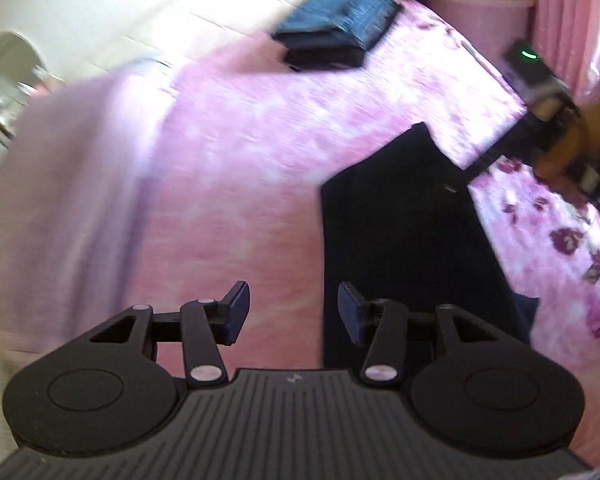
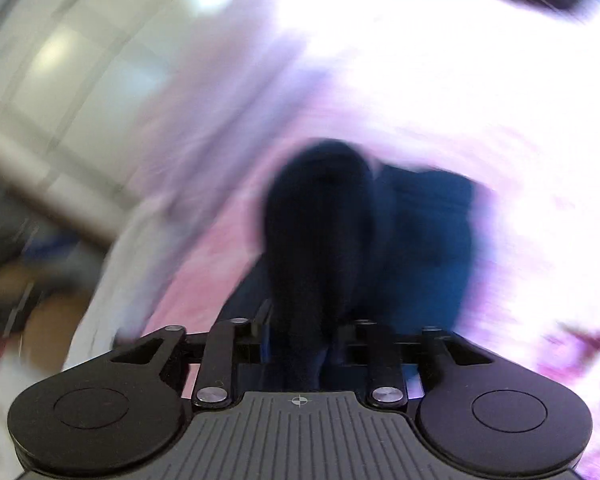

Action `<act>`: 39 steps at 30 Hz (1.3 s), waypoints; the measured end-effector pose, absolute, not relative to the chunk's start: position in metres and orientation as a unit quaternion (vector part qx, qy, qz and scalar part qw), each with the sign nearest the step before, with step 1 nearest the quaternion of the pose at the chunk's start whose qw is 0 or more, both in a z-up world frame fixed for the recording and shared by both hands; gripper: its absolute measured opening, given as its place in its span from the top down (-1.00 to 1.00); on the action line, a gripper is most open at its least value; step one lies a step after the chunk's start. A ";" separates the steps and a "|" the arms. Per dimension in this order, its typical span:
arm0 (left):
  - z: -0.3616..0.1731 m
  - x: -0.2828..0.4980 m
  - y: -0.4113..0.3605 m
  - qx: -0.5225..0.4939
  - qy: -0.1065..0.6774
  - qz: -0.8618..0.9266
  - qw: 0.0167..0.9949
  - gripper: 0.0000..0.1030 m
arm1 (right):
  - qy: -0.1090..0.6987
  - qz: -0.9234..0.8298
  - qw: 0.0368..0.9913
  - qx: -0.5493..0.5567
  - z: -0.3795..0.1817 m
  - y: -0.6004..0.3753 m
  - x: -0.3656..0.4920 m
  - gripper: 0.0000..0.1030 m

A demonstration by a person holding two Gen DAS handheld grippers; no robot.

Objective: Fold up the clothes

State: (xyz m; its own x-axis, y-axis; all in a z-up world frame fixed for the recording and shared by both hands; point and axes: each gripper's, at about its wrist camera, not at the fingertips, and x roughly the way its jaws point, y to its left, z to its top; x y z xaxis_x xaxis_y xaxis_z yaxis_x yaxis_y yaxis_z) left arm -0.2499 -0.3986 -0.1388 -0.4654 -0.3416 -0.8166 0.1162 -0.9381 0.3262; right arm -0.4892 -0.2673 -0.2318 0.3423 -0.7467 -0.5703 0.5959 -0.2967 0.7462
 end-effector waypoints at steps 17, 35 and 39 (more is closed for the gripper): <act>-0.237 -0.325 -0.414 0.543 -0.010 -0.831 0.118 0.18 | -0.100 -0.588 0.554 0.581 -0.220 -0.284 -0.551 0.45; -0.283 -0.345 -0.428 0.568 0.030 -0.816 0.101 -0.10 | -0.077 -0.588 0.536 0.601 -0.255 -0.267 -0.573 0.46; -0.267 -0.340 -0.422 0.569 0.008 -0.816 0.103 0.08 | -0.077 -0.578 0.532 0.613 -0.247 -0.269 -0.575 0.42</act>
